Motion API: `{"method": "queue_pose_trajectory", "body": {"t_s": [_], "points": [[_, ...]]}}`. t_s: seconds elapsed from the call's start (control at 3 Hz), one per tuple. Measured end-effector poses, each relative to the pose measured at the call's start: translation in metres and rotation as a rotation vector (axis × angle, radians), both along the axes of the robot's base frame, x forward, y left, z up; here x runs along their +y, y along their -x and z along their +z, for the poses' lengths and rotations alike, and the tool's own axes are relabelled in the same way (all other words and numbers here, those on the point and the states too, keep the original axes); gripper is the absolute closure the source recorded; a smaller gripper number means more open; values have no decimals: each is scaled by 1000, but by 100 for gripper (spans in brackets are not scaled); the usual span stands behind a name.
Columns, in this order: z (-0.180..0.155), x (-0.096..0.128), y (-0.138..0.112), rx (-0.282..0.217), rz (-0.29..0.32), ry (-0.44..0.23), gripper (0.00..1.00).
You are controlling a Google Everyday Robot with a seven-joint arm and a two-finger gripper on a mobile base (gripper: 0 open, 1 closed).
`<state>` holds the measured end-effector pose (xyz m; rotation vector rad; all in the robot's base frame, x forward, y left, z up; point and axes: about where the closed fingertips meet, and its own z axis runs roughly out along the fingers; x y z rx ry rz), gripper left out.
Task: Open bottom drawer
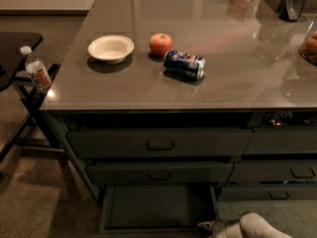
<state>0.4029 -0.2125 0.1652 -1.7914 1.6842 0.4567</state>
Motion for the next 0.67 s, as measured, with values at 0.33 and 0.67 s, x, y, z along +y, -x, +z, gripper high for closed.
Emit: {"method": "queue_pose_trajectory", "body": {"t_s": [0.33,0.67], "points": [[-5,2,30,6,34,-9,100],[-5,2,30,6,34,-9,81]]}}
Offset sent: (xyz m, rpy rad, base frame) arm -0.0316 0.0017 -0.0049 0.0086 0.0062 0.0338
